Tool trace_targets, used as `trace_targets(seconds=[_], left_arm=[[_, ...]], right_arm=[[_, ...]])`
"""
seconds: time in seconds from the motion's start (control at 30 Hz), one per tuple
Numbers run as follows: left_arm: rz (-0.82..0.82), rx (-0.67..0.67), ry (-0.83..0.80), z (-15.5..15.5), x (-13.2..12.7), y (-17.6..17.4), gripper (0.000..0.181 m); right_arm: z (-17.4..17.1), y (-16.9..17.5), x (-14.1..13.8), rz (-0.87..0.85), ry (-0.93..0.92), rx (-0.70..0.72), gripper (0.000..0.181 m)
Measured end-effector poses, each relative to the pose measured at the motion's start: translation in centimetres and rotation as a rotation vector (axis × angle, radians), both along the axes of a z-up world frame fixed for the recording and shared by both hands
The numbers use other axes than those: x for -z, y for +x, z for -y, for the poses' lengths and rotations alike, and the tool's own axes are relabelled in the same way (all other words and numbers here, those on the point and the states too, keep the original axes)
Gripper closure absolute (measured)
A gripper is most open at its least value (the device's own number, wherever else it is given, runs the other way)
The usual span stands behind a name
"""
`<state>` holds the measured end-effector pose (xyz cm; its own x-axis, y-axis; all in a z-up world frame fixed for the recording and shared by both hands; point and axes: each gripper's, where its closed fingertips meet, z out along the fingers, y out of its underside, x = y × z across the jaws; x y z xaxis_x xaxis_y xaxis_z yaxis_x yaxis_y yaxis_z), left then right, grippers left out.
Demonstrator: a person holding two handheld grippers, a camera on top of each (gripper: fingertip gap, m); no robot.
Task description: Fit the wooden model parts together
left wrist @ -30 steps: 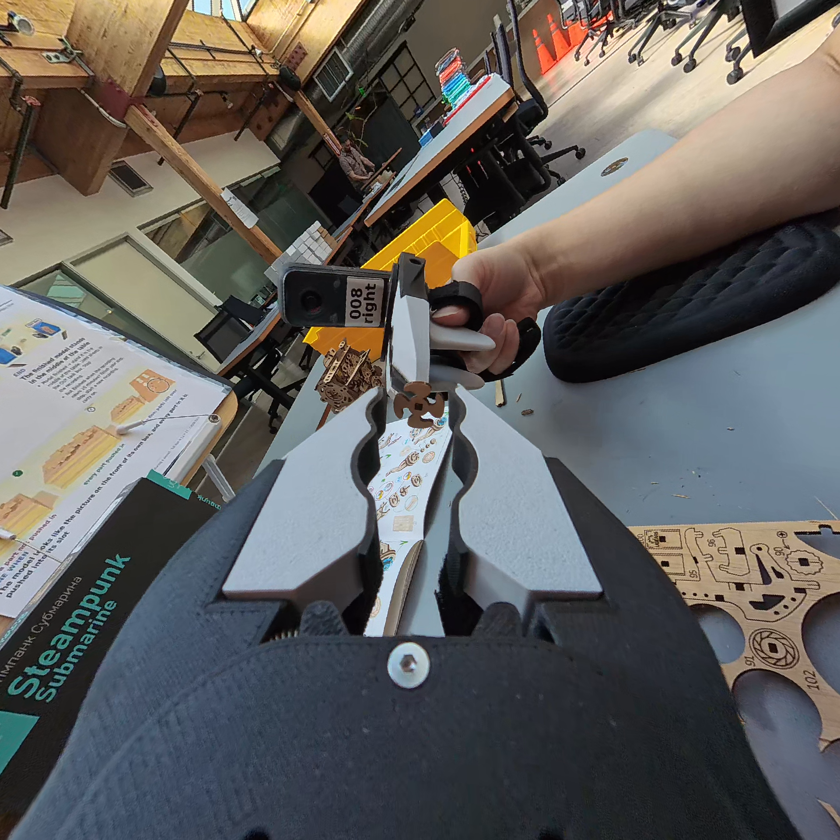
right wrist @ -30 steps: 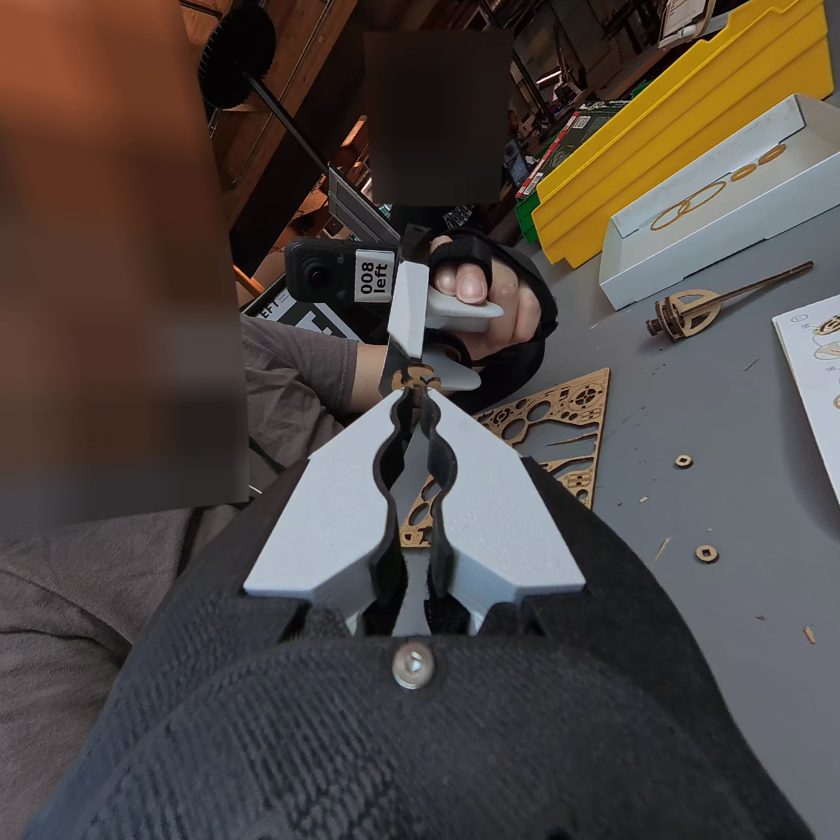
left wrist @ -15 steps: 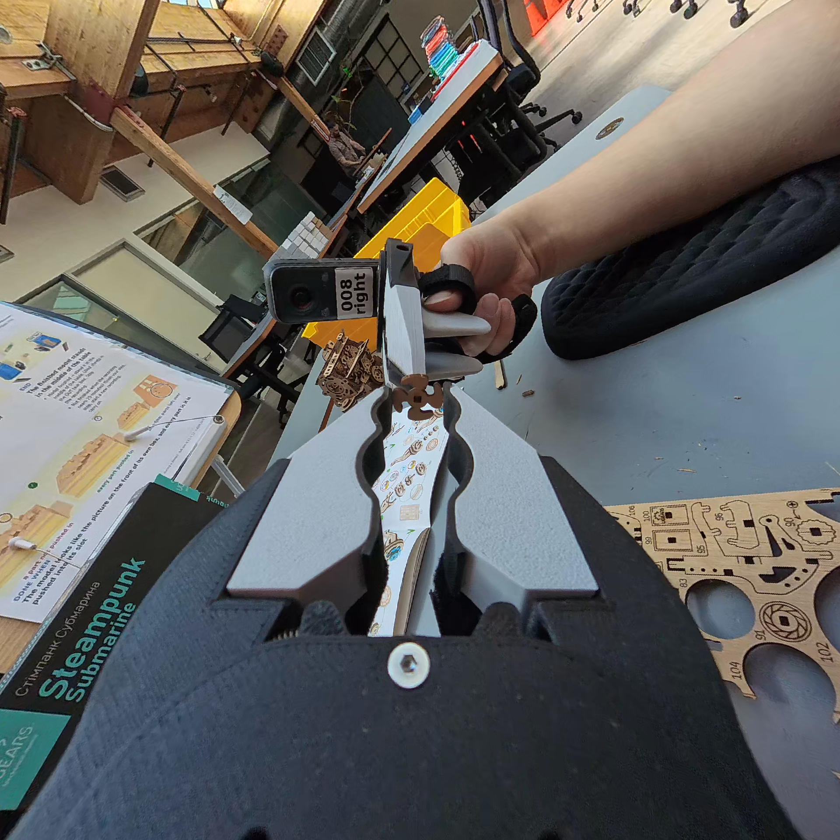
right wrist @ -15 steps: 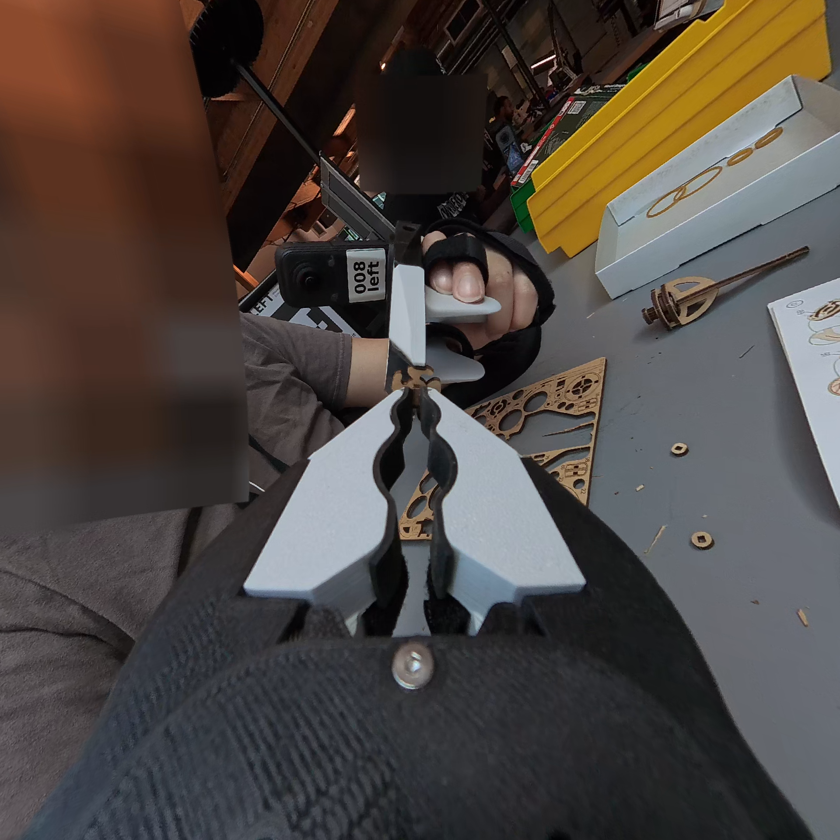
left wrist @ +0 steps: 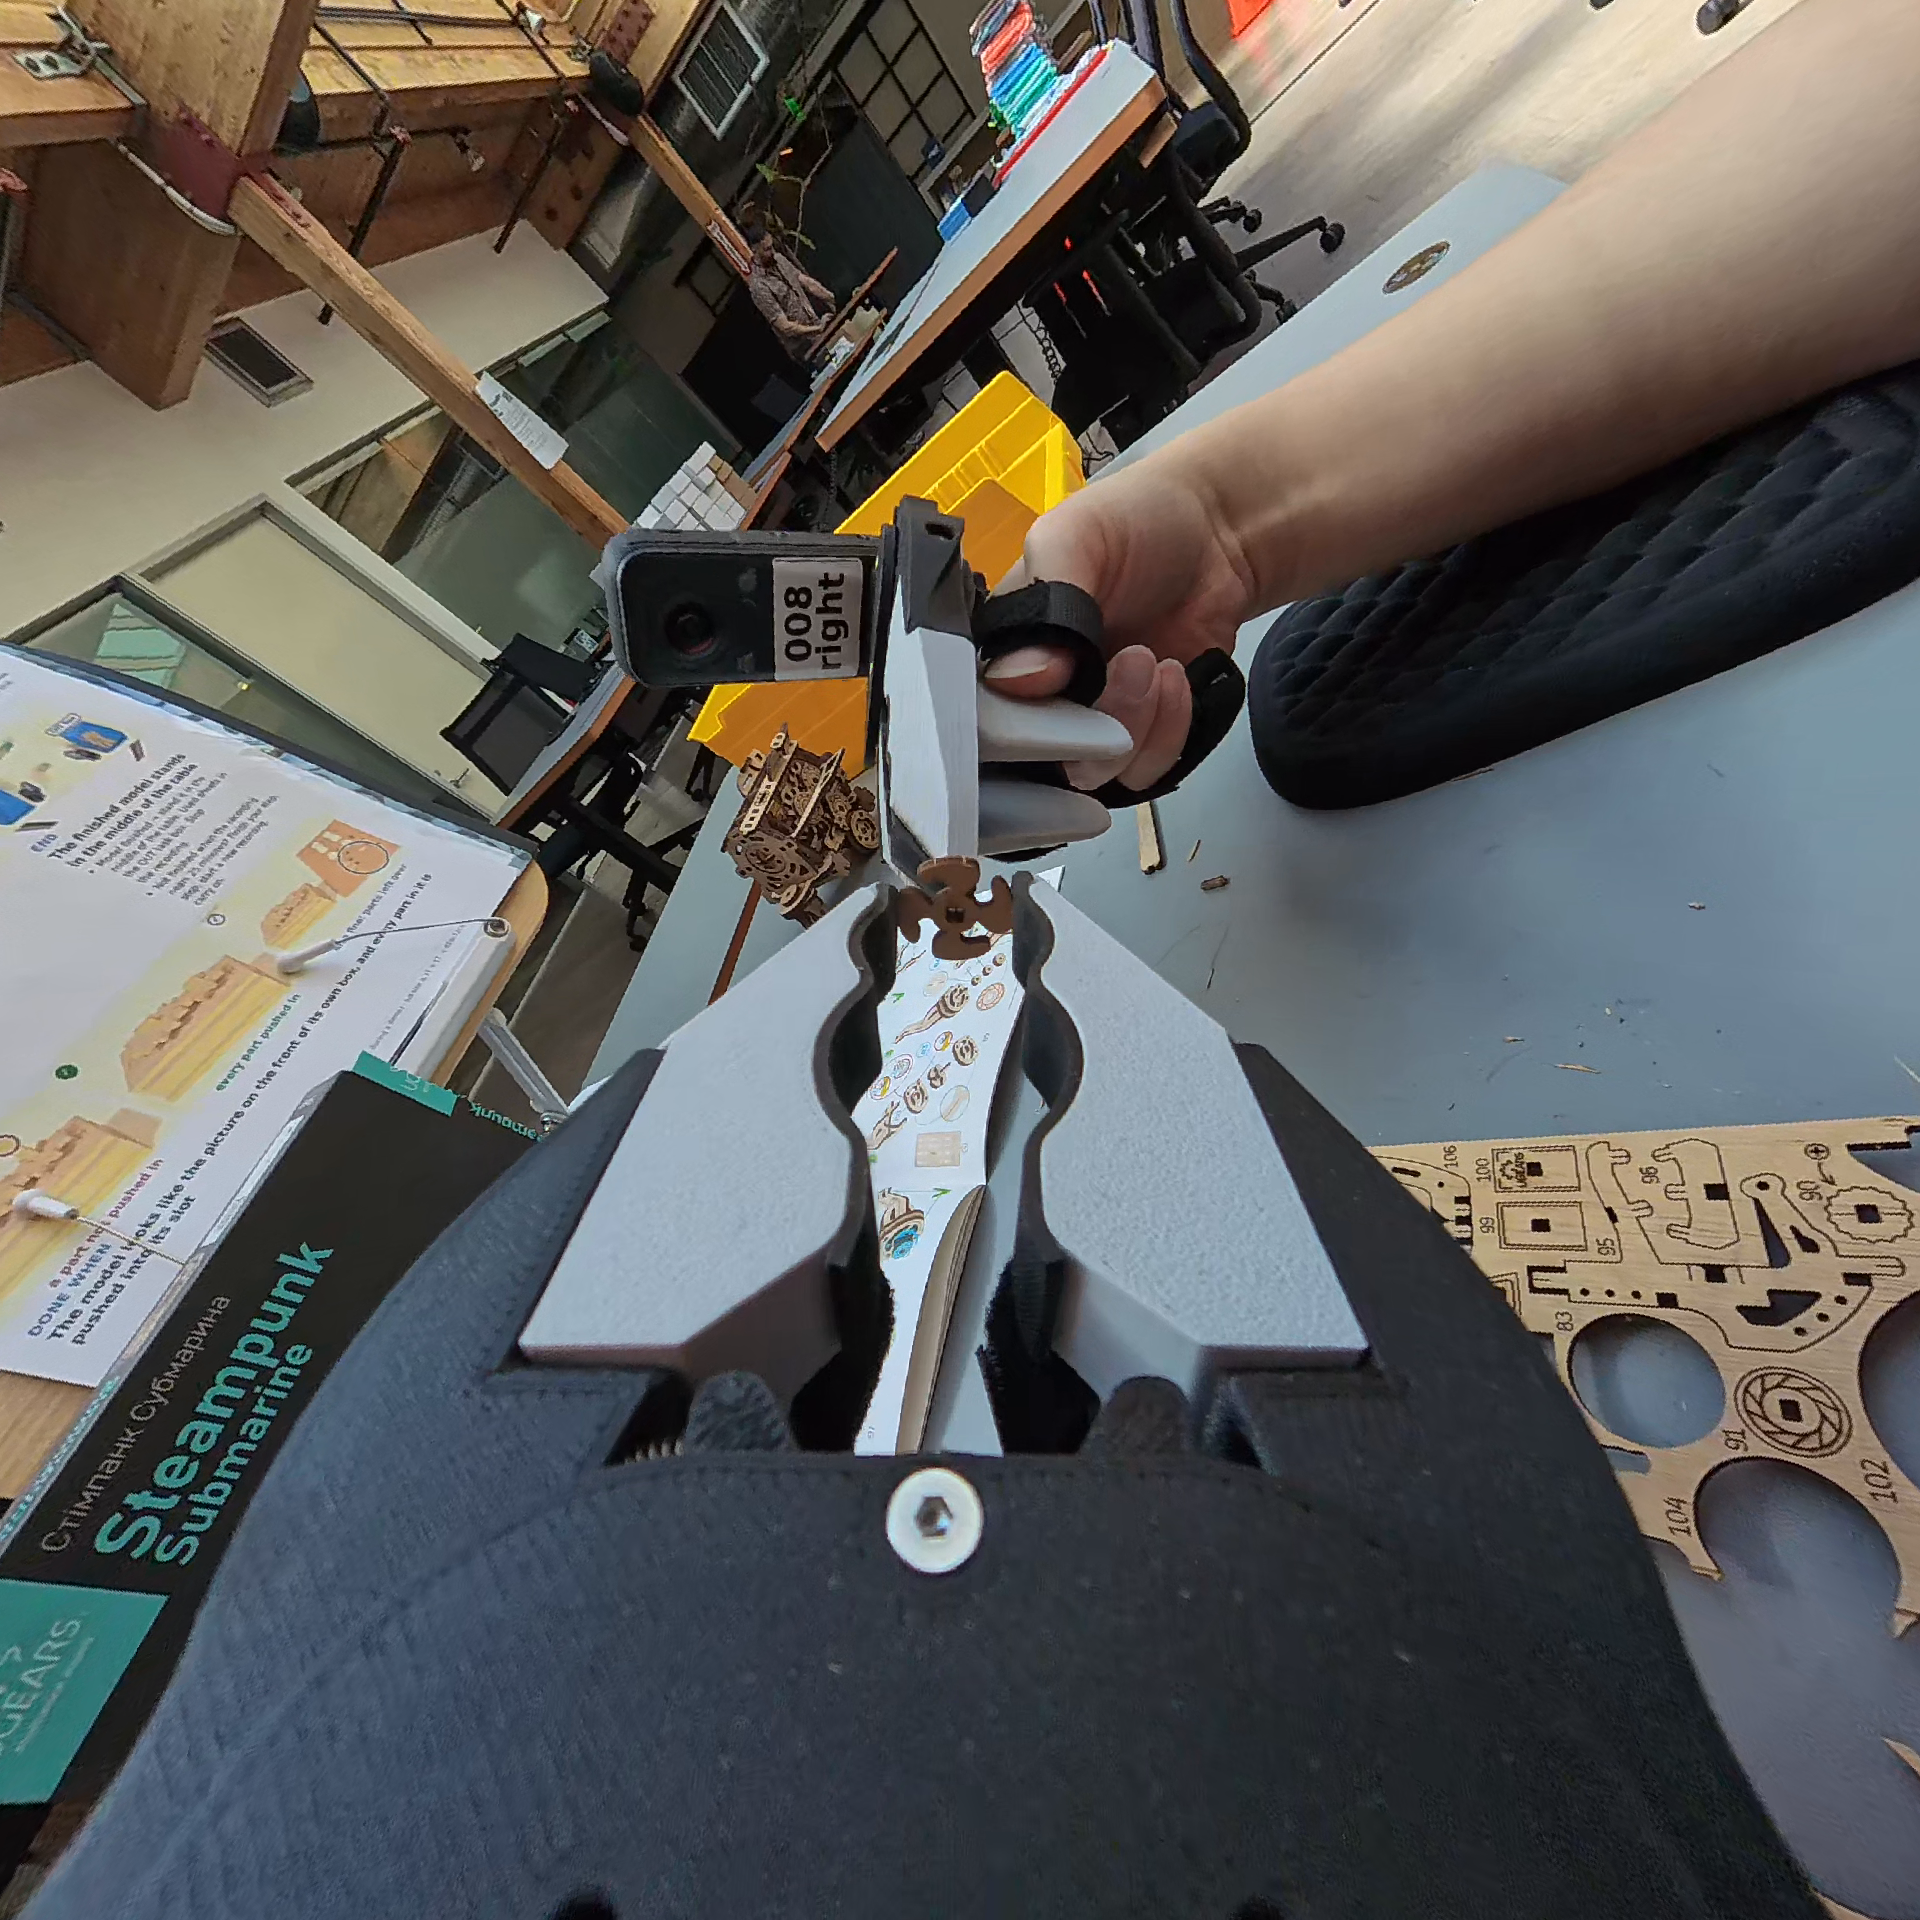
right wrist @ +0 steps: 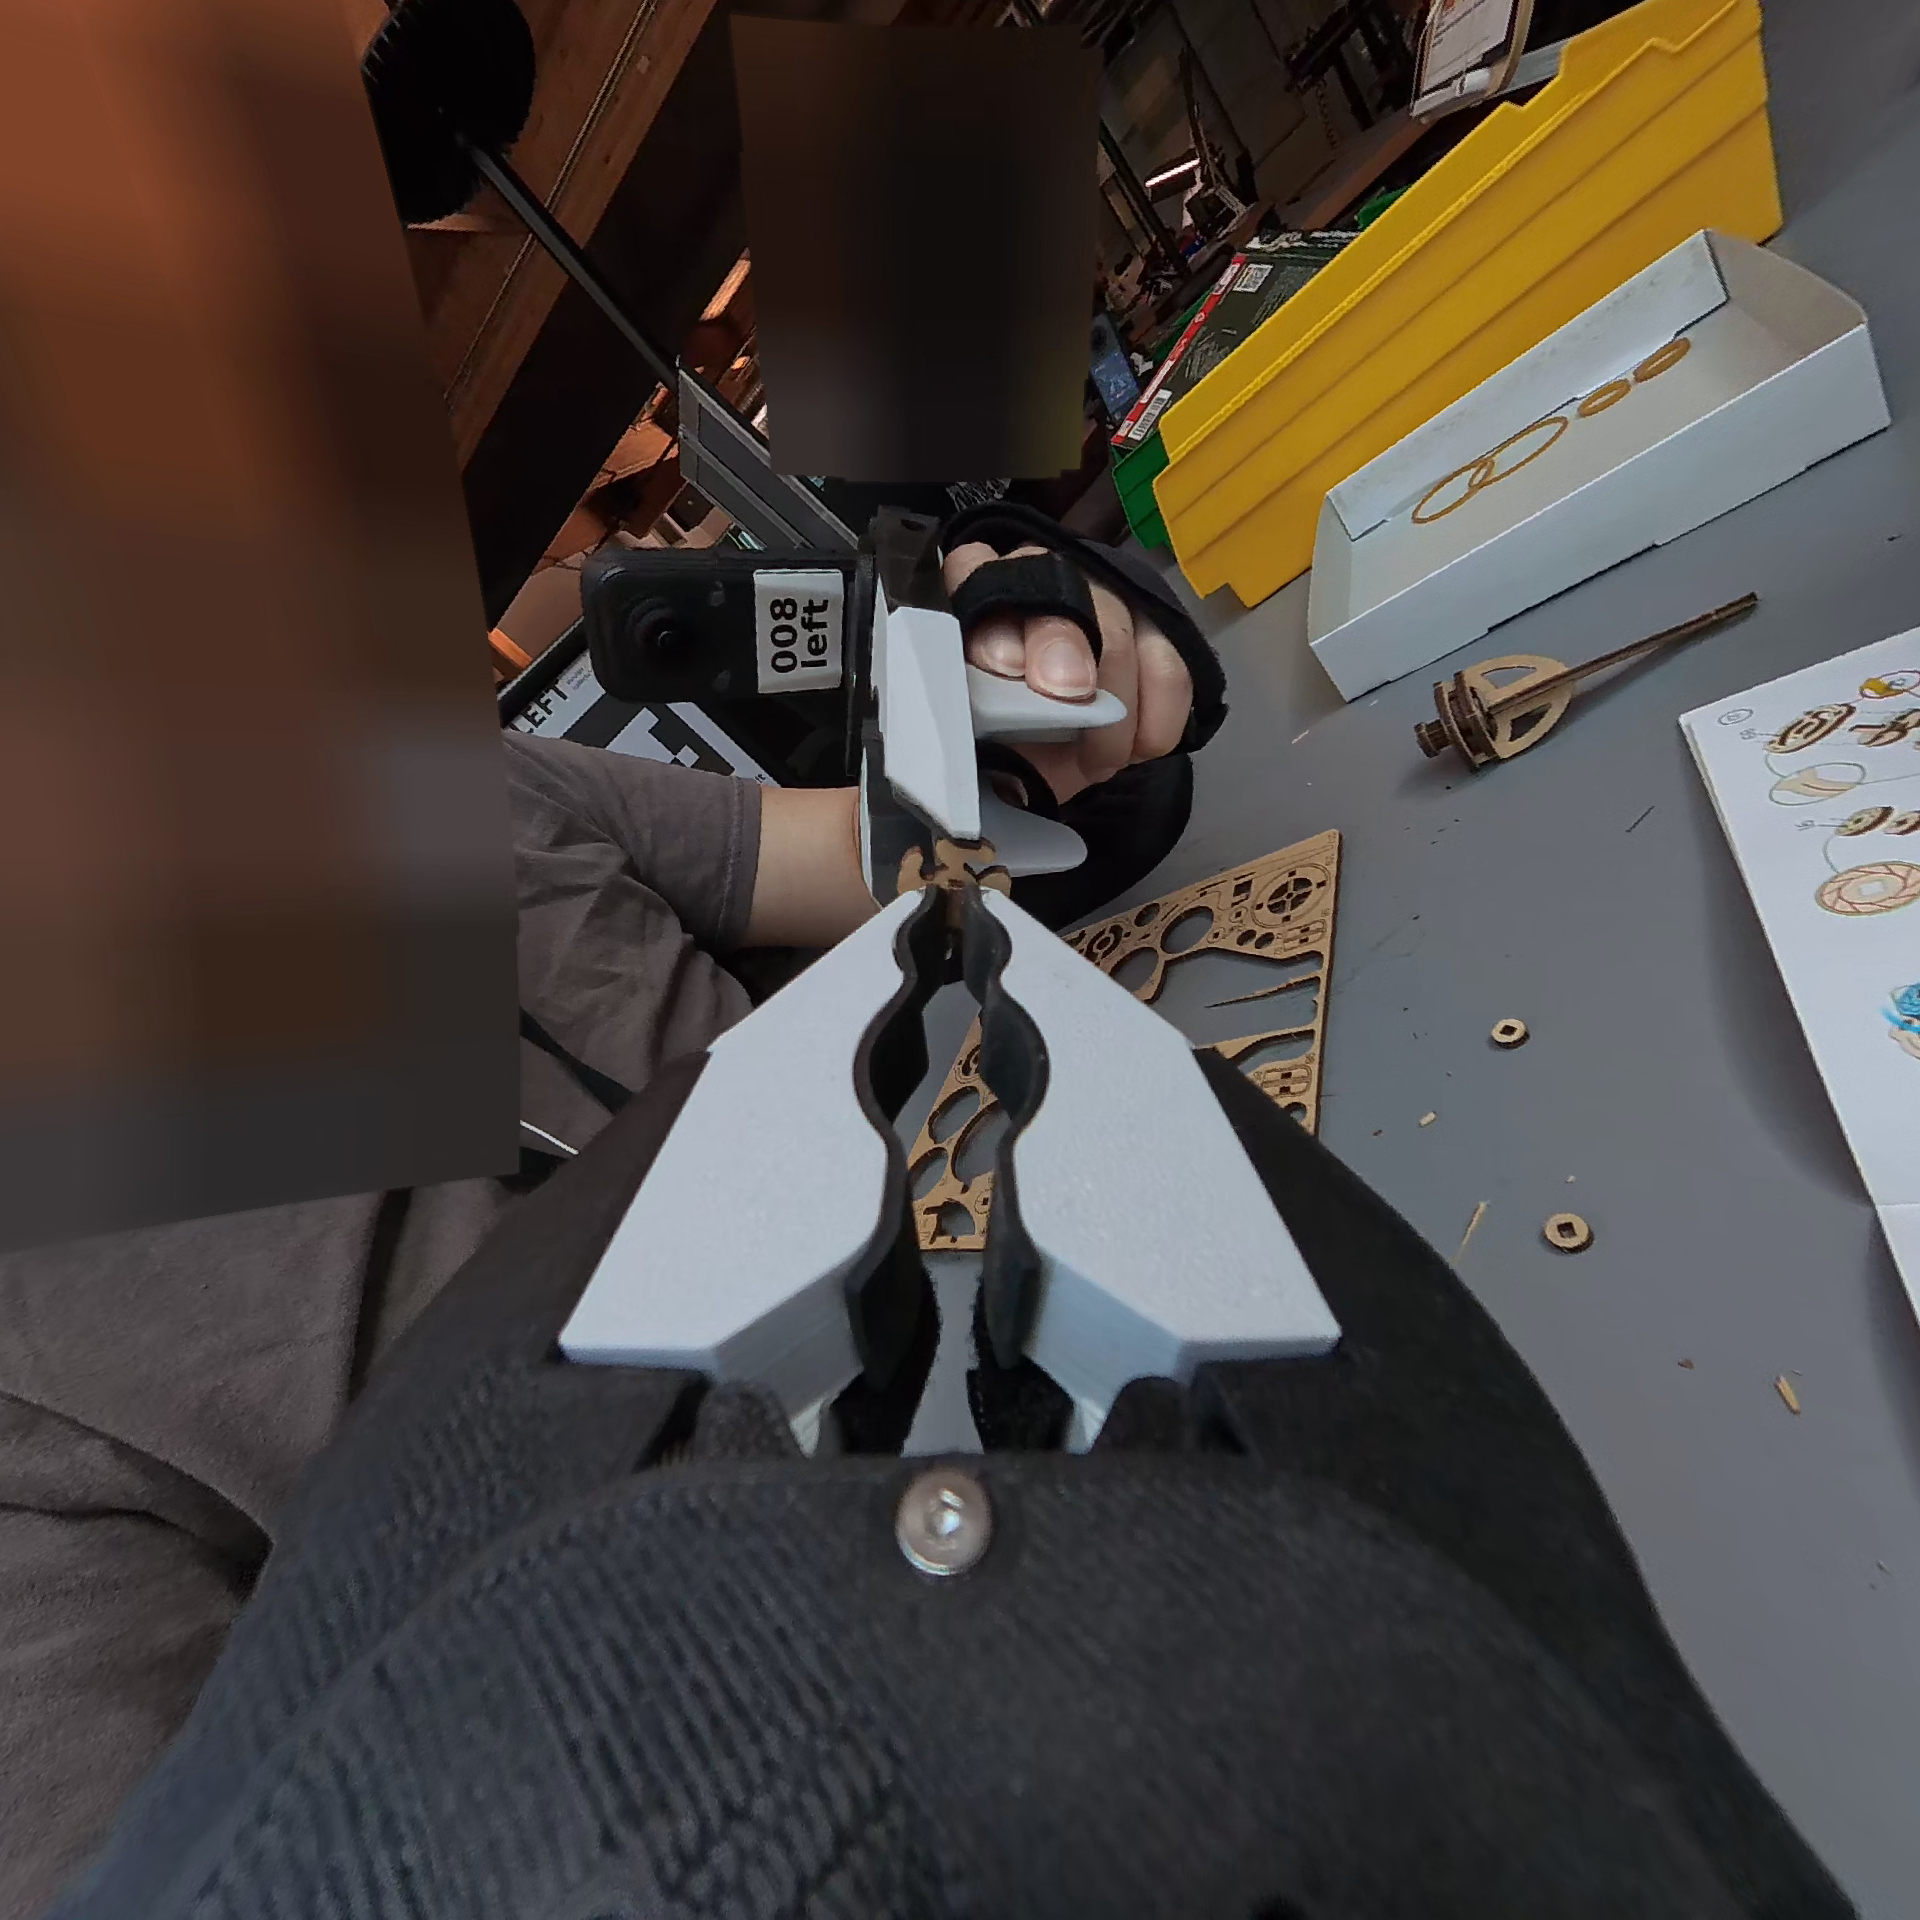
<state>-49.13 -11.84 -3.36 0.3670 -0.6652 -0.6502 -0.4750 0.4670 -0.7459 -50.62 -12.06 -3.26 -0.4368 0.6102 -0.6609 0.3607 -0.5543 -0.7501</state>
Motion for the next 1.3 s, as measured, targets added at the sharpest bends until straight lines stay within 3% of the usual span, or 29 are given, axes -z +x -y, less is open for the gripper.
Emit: trace_targets(seconds=[0.33,0.4,0.57,0.8,1.3], left_arm=[[0.026,-0.001,-0.006,-0.2,-0.1,-0.2,0.161],[0.012,-0.002,0.001,-0.2,0.1,-0.2,0.161],[0.014,0.004,0.019,0.0,0.0,0.1,0.161],[0.023,-0.010,0.031,-0.2,-0.1,-0.2,0.161],[0.025,0.000,-0.006,-0.2,0.0,-0.1,0.161]], right_arm=[[-0.2,-0.2,-0.1,-0.009,0.045,0.027,0.179],[-0.6,0.0,-0.6,-0.029,0.042,0.049,0.170],[-1.5,0.5,-0.5,-0.023,0.031,0.080,0.169],[-0.5,0.0,-0.1,-0.011,0.035,0.037,0.179],[-0.3,0.2,0.1,0.006,0.057,0.036,0.180]])
